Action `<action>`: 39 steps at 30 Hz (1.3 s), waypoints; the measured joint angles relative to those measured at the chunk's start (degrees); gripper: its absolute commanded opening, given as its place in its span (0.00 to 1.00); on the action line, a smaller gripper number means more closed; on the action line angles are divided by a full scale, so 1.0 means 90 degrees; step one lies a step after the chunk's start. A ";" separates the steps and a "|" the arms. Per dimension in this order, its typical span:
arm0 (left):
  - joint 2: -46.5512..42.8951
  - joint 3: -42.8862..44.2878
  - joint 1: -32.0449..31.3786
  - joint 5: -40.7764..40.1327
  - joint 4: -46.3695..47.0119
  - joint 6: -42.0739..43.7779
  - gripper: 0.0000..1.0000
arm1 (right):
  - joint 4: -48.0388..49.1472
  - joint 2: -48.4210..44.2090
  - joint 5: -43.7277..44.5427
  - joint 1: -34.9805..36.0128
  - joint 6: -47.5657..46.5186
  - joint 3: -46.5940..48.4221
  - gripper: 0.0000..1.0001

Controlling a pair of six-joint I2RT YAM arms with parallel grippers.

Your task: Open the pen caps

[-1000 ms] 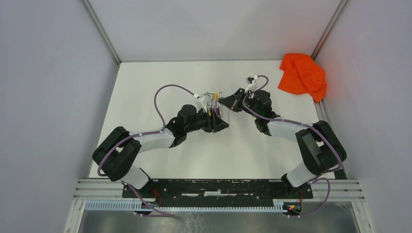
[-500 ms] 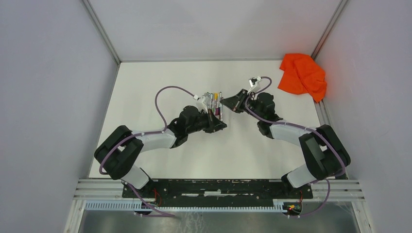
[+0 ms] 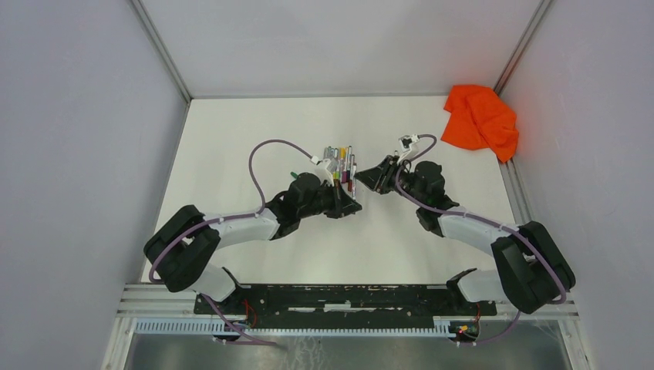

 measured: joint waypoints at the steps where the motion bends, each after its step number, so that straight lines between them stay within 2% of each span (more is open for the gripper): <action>1: -0.0017 0.0002 -0.0032 -0.0029 -0.0044 0.0000 0.02 | -0.0010 -0.0121 0.0002 0.0024 -0.0051 -0.0146 0.33; 8: -0.0022 0.0158 -0.0415 -0.0338 -0.0440 0.0022 0.02 | -0.0216 -0.0935 0.0012 0.0117 -0.0294 -0.0928 0.36; 15: 0.0155 0.0787 -0.0942 -0.0590 -0.0911 0.0180 0.02 | -0.0488 -0.1532 0.0109 0.0131 -0.0539 -0.1158 0.38; 17: 0.0260 0.0996 -0.1086 -0.0665 -0.1064 0.0216 0.02 | -0.0525 -0.1574 0.0124 0.0131 -0.0597 -0.1190 0.37; 21: 0.0362 0.1241 -0.1285 -0.0826 -0.1382 0.0323 0.02 | -0.0602 -0.1576 0.0206 0.0131 -0.0673 -0.1263 0.28; 26: 0.0362 0.1282 -0.1353 -0.0998 -0.1574 0.0391 0.02 | -0.0848 -0.1668 0.0340 0.0168 -0.0765 -0.1270 0.27; 29: 0.0362 0.1282 -0.1384 -0.1064 -0.1620 0.0396 0.02 | -0.0957 -0.1712 0.0403 0.0187 -0.0789 -0.1268 0.27; 39: 0.0323 0.1282 -0.1375 -0.1620 -0.1926 0.0398 0.02 | -0.1144 -0.1566 0.0503 0.0199 -0.1071 -0.1120 0.36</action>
